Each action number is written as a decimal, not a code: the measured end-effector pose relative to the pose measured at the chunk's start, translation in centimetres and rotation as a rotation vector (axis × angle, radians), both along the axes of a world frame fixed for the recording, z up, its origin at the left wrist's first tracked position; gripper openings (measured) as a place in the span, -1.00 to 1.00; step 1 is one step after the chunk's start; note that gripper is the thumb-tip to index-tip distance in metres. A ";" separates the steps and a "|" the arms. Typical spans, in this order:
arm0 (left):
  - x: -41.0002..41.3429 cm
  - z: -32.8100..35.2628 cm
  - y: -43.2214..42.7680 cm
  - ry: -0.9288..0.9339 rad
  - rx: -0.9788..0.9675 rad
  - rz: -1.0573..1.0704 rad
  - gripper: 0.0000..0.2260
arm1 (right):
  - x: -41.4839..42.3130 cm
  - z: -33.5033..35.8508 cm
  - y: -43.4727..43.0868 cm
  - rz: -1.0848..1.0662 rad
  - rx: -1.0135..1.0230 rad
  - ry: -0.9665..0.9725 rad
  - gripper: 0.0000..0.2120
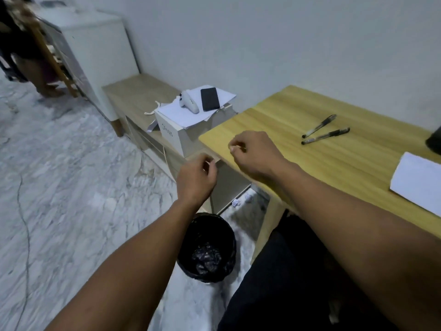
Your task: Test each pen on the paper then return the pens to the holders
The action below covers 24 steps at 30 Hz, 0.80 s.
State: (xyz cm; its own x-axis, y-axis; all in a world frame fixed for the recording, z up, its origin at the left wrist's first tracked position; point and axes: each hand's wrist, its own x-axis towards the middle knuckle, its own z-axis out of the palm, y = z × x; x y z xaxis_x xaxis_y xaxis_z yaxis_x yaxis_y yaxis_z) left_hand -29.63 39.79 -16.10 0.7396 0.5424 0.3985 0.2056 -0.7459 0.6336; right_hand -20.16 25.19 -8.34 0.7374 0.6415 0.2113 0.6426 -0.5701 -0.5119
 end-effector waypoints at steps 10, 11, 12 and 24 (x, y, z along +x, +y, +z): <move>11.4 12.0 -8.8 -0.036 0.025 -0.382 -0.89 | 8.6 6.0 -15.2 -0.366 -0.001 -0.003 -0.79; 12.6 11.8 -10.0 0.018 0.001 -0.420 -0.87 | 9.2 6.0 -16.2 -0.372 -0.062 0.009 -0.76; 13.8 11.4 -11.1 0.072 -0.001 -0.447 -0.85 | 9.7 5.7 -16.9 -0.377 -0.128 0.017 -0.72; 16.9 6.9 -14.3 0.243 0.341 -0.472 -0.83 | 12.6 0.7 -18.4 -0.255 -0.342 -0.153 -0.79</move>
State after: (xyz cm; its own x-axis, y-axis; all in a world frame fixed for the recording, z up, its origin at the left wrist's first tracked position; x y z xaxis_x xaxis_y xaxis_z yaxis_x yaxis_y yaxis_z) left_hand -12.73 25.50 -9.23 0.9595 0.0072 0.2816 -0.0870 -0.9433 0.3204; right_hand -7.57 6.81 -7.67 0.8576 0.4954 0.1378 0.5135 -0.8397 -0.1766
